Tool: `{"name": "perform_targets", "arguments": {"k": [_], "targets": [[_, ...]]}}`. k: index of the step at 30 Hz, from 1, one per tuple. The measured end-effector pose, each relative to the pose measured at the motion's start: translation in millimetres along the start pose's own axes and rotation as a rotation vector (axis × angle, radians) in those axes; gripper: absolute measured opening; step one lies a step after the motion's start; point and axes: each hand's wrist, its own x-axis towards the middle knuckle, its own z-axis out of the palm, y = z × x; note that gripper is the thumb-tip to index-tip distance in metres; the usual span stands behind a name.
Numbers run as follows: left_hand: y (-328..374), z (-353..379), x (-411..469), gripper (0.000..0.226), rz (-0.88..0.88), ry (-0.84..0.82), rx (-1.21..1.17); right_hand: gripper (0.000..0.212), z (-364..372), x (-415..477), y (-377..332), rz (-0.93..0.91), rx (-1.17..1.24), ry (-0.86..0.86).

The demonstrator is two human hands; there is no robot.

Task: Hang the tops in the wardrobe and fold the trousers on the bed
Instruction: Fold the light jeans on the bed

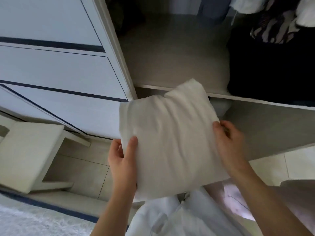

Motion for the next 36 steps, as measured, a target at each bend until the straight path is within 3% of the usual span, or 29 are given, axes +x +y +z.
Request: {"name": "perform_targets", "arguments": {"k": [12, 19, 25, 32, 36], "targets": [[40.2, 97.8, -3.5, 0.030, 0.033, -0.170, -0.029, 0.020, -87.8, 36.5, -11.3, 0.001, 0.063, 0.173], [73.8, 152.2, -22.7, 0.029, 0.169, -0.211, -0.050, 0.020, -143.4, 61.1, -26.2, 0.006, 0.138, 0.212], [111.5, 182.8, -26.3, 0.025, 0.170, -0.252, -0.068, 0.021, -175.5, 79.6, -48.8, -0.023, 0.156, 0.235], [155.5, 236.5, -12.5, 0.026, 0.157, -0.366, -0.046, 0.040, -205.3, 113.6, -78.7, 0.021, 0.194, 0.279], [179.5, 274.0, 4.9, 0.032, 0.139, -0.434, -0.067, 0.027, -224.2, 139.9, -100.0, 0.091, 0.202, 0.277]]}}
